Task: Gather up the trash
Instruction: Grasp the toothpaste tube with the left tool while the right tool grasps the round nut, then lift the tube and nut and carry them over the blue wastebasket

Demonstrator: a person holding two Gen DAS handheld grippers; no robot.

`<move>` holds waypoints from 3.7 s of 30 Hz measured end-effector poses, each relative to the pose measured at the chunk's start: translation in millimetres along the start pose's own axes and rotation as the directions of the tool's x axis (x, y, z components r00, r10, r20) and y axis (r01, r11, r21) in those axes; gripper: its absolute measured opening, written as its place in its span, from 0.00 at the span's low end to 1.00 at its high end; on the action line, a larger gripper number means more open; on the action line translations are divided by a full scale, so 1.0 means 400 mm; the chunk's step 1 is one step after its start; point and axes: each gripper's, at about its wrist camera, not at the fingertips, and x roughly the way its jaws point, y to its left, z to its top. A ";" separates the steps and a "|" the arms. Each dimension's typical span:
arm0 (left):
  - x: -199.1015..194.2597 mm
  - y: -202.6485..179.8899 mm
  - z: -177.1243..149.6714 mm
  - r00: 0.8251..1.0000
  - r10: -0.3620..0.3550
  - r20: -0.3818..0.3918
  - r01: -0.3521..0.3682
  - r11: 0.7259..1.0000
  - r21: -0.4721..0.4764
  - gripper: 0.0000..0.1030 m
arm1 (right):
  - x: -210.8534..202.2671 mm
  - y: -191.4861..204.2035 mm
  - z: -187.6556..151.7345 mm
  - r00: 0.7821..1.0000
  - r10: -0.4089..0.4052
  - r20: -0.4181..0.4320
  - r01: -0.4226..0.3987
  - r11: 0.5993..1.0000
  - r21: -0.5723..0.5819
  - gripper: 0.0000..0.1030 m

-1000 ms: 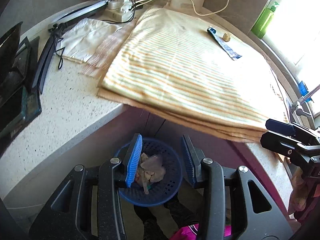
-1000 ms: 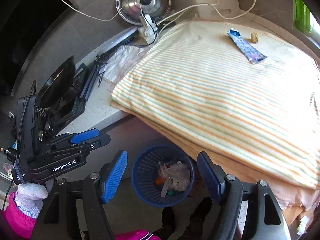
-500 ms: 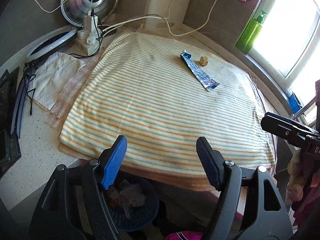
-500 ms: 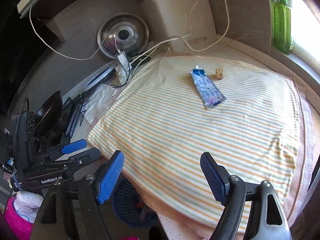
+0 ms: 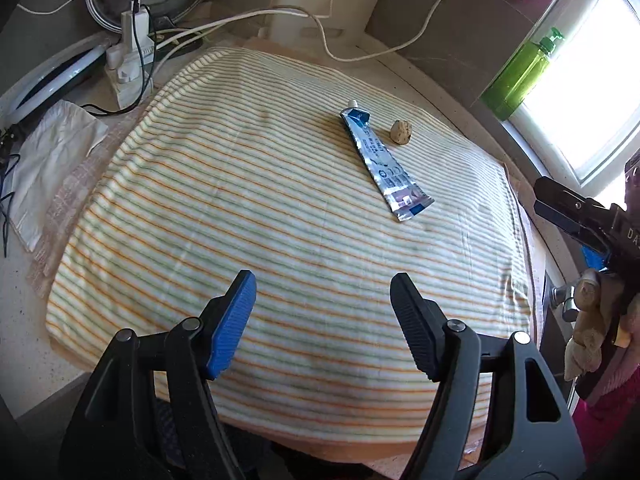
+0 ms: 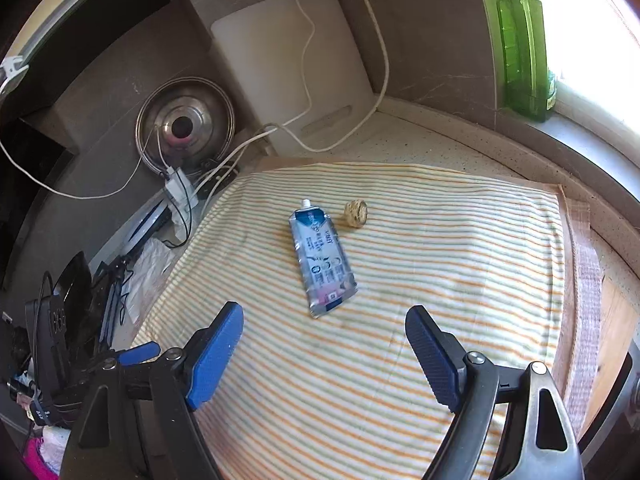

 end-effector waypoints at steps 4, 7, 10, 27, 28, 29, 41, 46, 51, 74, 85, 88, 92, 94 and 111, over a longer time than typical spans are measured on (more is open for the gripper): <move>0.048 -0.018 0.058 0.999 -0.037 -0.013 0.037 0.999 -0.029 0.62 | 0.047 -0.046 0.054 1.000 0.023 -0.020 -0.022 0.999 0.025 0.81; 0.083 -0.019 0.102 0.998 -0.066 -0.018 0.065 0.996 -0.067 0.61 | 0.084 -0.070 0.086 0.998 0.040 -0.041 -0.038 0.998 0.048 0.79; 0.118 -0.025 0.144 0.995 -0.095 -0.023 0.093 0.992 -0.089 0.61 | 0.124 -0.090 0.111 0.995 0.074 -0.065 -0.068 0.995 0.079 0.74; 0.334 -0.020 0.271 0.974 -0.190 -0.122 0.164 0.966 -0.198 0.43 | 0.362 -0.088 0.213 0.972 0.122 -0.203 -0.097 0.987 0.126 0.53; 0.342 -0.019 0.273 0.973 -0.194 -0.124 0.166 0.965 -0.203 0.43 | 0.379 -0.086 0.216 0.970 0.117 -0.213 -0.092 0.988 0.123 0.53; 0.350 -0.019 0.277 0.972 -0.197 -0.125 0.169 0.964 -0.205 0.43 | 0.395 -0.085 0.222 0.969 0.113 -0.219 -0.088 0.989 0.121 0.53; 0.416 -0.025 0.337 0.968 -0.218 -0.123 0.187 0.958 -0.219 0.40 | 0.490 -0.108 0.249 0.960 0.078 -0.270 -0.044 0.991 0.129 0.47; 0.436 -0.027 0.364 0.968 -0.222 -0.119 0.191 0.955 -0.225 0.40 | 0.505 -0.117 0.249 0.954 0.081 -0.287 -0.043 0.990 0.135 0.39; 0.450 -0.017 0.390 0.972 -0.210 -0.106 0.181 0.955 -0.237 0.30 | 0.508 -0.128 0.244 0.952 0.098 -0.291 -0.054 0.986 0.155 0.35; 0.336 -0.019 0.383 0.976 -0.215 -0.017 0.208 0.959 -0.190 0.01 | 0.421 -0.149 0.225 0.968 0.132 -0.212 -0.090 0.976 0.196 0.21; 0.163 -0.038 0.353 0.978 -0.193 0.083 0.200 0.976 -0.085 0.01 | 0.303 -0.110 0.200 0.985 0.112 -0.131 -0.092 0.985 0.146 0.21; 0.135 -0.053 0.340 0.977 -0.191 0.096 0.198 0.978 -0.065 0.01 | 0.275 -0.095 0.188 0.987 0.106 -0.117 -0.091 0.988 0.129 0.21; 0.086 -0.080 0.327 0.973 -0.195 0.126 0.201 0.979 -0.038 0.01 | 0.234 -0.077 0.176 0.989 0.112 -0.096 -0.100 0.988 0.118 0.21; 0.059 -0.087 0.320 0.972 -0.193 0.137 0.198 0.980 -0.019 0.01 | 0.210 -0.069 0.172 0.990 0.118 -0.083 -0.108 0.988 0.112 0.21; -0.148 -0.045 0.170 0.967 -0.173 0.188 0.164 0.984 0.065 0.01 | 0.041 0.031 0.069 0.987 0.161 -0.018 -0.158 0.982 0.101 0.21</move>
